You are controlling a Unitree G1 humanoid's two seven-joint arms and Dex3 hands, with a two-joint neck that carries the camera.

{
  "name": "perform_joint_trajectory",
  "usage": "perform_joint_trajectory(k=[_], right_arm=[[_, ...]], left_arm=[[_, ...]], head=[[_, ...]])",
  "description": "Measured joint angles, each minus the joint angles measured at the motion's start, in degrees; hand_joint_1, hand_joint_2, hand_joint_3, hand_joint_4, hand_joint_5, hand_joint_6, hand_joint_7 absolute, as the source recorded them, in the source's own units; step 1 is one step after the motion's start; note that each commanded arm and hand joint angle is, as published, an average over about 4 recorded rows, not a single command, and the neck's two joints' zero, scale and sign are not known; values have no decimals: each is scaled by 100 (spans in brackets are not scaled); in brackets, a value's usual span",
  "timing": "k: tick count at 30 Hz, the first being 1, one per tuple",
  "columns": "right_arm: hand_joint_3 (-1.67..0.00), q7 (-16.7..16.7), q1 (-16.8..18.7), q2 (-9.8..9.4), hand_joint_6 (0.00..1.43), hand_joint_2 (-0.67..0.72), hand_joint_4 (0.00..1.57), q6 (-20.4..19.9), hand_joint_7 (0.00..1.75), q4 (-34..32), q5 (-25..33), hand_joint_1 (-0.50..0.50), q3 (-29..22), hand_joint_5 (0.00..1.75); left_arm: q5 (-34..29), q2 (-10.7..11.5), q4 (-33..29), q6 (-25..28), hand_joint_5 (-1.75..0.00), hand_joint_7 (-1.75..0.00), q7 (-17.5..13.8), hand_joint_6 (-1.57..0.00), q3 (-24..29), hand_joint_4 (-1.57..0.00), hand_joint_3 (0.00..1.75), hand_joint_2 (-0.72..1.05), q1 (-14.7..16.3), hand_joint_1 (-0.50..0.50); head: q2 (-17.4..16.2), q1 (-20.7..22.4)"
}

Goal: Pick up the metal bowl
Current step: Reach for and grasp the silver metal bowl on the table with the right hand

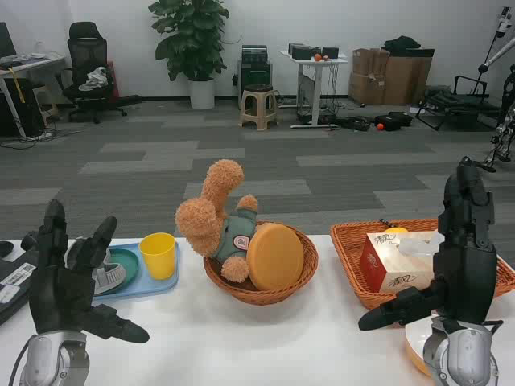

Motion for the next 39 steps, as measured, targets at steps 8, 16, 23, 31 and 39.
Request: perform_joint_trajectory(k=[8,16,23,31,39], right_arm=[[0,5,-234,483,0,72,3,-348,10,290,61,-46,544,0],[0,3,-234,478,0,72,3,-372,12,291,79,-46,540,0],[0,3,-234,478,0,72,3,-372,7,291,80,-46,542,0],[0,3,-234,478,0,72,3,-372,7,291,80,-46,543,0],[0,3,-234,478,0,72,3,-372,7,291,81,-46,543,0]], left_arm=[[49,-48,-226,-129,-10,-7,137,-13,-1,-67,9,-72,-21,-48],[48,-48,-226,-130,-10,-7,140,-14,-1,-67,9,-72,-20,-47],[48,-48,-226,-130,-10,-7,140,-16,-1,-67,9,-72,-20,-48],[48,-48,-226,-130,-10,-7,140,-16,-1,-67,9,-72,-20,-47],[48,-48,-226,-130,-10,-7,140,-16,-1,-67,9,-72,-20,-48]], head=[[-14,177],[29,178],[29,178],[42,177],[43,177]])
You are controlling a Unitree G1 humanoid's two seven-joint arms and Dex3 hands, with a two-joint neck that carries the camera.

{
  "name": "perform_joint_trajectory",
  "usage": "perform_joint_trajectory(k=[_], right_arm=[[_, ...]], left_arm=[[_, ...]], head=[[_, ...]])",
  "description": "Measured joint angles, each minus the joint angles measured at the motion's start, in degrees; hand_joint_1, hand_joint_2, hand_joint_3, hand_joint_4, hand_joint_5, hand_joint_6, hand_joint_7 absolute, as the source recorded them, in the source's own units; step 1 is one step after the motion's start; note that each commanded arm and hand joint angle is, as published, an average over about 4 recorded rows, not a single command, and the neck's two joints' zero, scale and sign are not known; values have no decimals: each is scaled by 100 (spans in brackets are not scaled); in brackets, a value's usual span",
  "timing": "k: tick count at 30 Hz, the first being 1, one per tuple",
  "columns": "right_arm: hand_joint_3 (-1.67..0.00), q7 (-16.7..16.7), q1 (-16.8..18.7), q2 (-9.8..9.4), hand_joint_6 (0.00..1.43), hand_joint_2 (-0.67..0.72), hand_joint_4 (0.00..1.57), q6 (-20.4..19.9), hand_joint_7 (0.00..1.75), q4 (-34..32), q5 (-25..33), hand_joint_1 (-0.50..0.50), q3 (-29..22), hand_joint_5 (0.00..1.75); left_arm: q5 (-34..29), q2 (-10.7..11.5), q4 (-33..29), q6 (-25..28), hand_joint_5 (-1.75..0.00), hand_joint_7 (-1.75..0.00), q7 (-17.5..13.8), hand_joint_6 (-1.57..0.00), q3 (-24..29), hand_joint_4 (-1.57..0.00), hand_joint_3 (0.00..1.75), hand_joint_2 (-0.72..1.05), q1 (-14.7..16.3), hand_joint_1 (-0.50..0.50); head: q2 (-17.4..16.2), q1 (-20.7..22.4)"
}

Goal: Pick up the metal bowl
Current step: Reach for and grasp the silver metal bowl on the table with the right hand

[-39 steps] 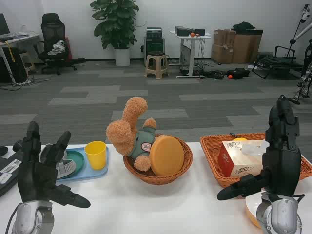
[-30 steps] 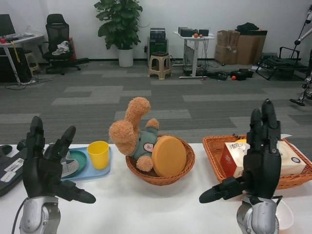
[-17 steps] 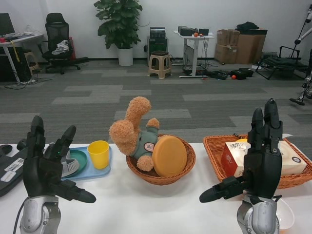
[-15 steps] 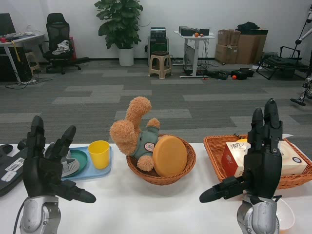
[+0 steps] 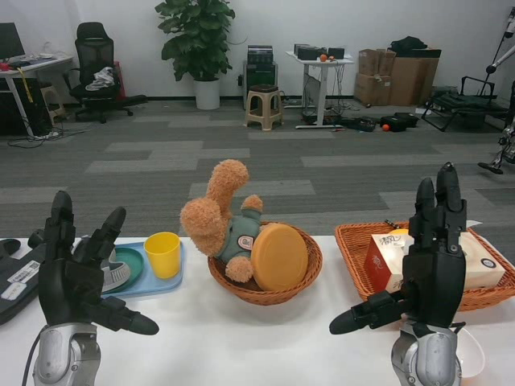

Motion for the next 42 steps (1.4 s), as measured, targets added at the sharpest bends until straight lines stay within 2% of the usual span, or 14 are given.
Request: perform_joint_trajectory(k=[7,9,11,15,20,24,26,30,33,39,42], right_arm=[[0,7,0,-79,0,66,3,3,14,-1,4,-46,0,0],[0,39,0,-125,0,66,3,38,10,-20,8,-46,3,0],[0,184,0,-212,0,66,3,154,7,-82,28,-46,-3,0],[0,649,2,-397,0,66,0,516,10,-254,115,-46,-13,0],[0,918,39,-461,0,66,0,885,14,-495,139,-46,-83,0],[0,1109,139,-471,0,60,0,1169,9,-734,147,-46,-285,0],[0,1218,222,-472,0,60,0,1383,10,-921,131,-46,-425,0],[0,1322,342,-477,0,60,0,1676,12,-1227,84,-46,-694,0],[0,1341,395,-479,0,60,0,1755,14,-1367,69,-46,-805,0],[0,1343,507,-479,0,60,0,1796,14,-1419,68,-46,-888,0],[0,1348,524,-479,0,60,0,1832,14,-1424,68,-46,-904,0]], left_arm=[[-1,0,0,0,-10,-5,0,-16,0,-67,9,-72,0,-47],[-5,0,0,-1,-10,-7,0,-16,2,-67,9,-72,0,-46],[-16,1,1,-2,-10,-7,0,-16,7,-67,9,-72,0,-47],[-31,2,3,-3,-10,-7,0,-15,15,-67,9,-72,1,-48],[-36,4,5,-5,-10,-7,2,-16,23,-68,9,-72,2,-48],[-41,5,5,-8,-10,-7,15,-16,38,-68,9,-72,12,-48],[-42,6,6,-10,-10,-7,19,-16,43,-70,9,-72,18,-48],[-44,7,7,-13,-10,-7,20,-16,47,-70,9,-72,26,-48],[-48,7,8,-14,-10,-7,20,-16,47,-69,9,-72,28,-48],[-50,8,8,-15,-10,-7,21,-15,44,-67,9,-72,29,-48],[-50,8,8,-15,-10,-7,21,-14,43,-67,9,-72,31,-48]], head=[[-134,-42],[-331,-149],[-539,-262],[-551,-268],[-551,-268],[-2210,-1275],[-2369,-1463],[-2645,-1540],[-2910,-1520],[-2929,-1517],[-3305,-1478]])
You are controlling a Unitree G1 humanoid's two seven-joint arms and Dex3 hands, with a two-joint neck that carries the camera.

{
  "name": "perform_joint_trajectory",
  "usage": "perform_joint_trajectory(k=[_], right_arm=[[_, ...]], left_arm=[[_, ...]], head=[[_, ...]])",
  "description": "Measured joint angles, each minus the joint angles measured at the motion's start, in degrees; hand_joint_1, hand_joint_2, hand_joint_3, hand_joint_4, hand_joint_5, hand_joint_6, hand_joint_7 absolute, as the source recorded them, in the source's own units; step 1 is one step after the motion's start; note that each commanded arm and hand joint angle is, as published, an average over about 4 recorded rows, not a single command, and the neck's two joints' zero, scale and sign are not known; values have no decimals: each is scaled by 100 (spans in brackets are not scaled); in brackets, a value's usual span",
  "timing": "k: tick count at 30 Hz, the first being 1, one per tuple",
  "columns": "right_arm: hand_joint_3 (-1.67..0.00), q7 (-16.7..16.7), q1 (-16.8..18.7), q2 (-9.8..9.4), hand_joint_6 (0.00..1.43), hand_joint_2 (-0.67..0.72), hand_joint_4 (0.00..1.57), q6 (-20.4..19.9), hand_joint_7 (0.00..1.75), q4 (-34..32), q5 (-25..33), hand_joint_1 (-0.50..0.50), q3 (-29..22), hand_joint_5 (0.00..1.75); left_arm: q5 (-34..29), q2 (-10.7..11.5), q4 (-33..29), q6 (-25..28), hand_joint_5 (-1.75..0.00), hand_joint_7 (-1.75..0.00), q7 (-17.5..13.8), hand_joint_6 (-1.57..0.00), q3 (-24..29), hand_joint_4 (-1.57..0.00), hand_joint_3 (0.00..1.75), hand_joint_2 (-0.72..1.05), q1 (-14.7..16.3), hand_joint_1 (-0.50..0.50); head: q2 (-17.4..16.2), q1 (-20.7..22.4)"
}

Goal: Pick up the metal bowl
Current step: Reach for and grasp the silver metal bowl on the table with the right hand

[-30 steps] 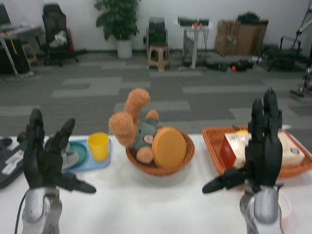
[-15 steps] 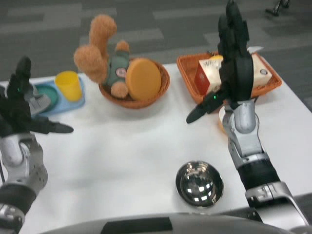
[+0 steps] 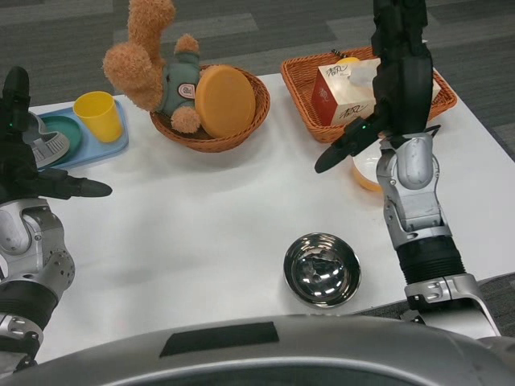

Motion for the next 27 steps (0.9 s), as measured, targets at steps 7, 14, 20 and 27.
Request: perform_joint_trajectory(k=[7,14,20,27], right_arm=[[0,118,23,-40,0,57,0,266,14,-126,-2,-45,-58,0],[0,217,26,-455,0,41,0,646,14,-237,7,-41,-47,0],[0,640,31,-1042,0,25,0,1165,14,-186,286,-30,145,0],[-8,773,392,-1763,0,25,0,1575,17,-227,-120,-24,165,0]], left_arm=[[0,1,0,0,-10,-7,0,-16,0,-67,9,-72,2,-48],[-3,7,1,0,-10,-7,0,-16,5,-67,9,-68,4,-48],[-3,12,28,-1,-10,-7,0,-15,7,-67,9,-72,4,-47],[-3,21,69,-3,-10,-7,3,-16,-1,-67,9,-68,2,-48]], head=[[-206,49],[-241,67],[-291,70],[-310,38]])
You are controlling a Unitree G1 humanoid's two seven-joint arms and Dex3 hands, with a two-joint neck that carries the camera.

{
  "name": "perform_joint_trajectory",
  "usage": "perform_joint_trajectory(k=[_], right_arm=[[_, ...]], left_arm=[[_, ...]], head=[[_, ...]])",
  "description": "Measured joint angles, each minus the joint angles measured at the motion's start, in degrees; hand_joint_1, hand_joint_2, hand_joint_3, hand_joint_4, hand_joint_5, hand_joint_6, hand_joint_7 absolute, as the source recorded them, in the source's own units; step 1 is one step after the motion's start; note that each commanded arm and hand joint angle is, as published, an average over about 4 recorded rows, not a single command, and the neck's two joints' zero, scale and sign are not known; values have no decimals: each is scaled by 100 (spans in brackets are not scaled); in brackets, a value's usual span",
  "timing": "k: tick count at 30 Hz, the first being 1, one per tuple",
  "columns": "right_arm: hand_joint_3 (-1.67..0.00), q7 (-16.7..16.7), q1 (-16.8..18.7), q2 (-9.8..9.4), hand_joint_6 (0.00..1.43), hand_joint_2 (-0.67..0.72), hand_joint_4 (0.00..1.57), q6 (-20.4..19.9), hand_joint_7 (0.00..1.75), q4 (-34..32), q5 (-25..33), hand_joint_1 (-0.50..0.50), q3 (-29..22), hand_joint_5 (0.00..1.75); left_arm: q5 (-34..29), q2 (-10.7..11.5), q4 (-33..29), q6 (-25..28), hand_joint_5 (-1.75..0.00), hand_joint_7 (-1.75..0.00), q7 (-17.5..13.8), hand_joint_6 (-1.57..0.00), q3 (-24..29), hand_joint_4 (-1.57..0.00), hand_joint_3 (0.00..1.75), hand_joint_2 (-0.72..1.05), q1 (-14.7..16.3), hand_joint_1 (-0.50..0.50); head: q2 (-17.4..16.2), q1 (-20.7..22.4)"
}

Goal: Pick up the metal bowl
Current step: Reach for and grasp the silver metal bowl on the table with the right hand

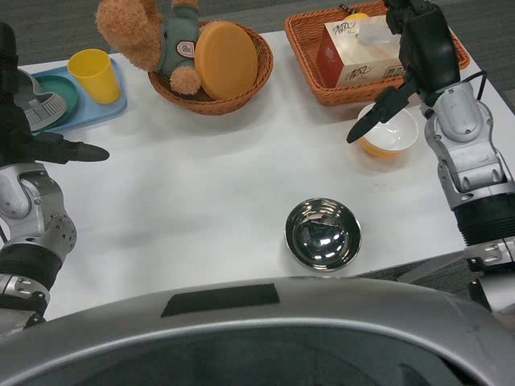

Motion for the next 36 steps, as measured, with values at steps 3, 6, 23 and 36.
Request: perform_joint_trajectory(k=[3,6,23,36], right_arm=[[-8,157,246,-218,0,31,0,263,21,-230,-392,-21,-76,0],[-8,394,432,-415,0,38,0,532,21,-646,-951,-24,-128,0],[0,1805,324,-895,0,66,0,1356,30,-2005,-4351,-33,861,0],[0,2006,-195,-834,0,66,0,1222,42,-2044,-5352,-33,2863,0]], left_arm=[[1,2,10,-3,-10,-7,1,-16,-5,-67,9,-72,-2,-48],[3,2,14,-8,-10,-7,0,-16,-8,-67,9,-68,-5,-48],[9,1,23,-25,-10,-7,2,-16,24,-67,9,-72,-3,-48],[5,2,33,-33,-10,-7,3,-16,45,-68,9,-72,-3,-48]], head=[[-17,-11],[-34,-40],[-45,-164],[-30,-245]])
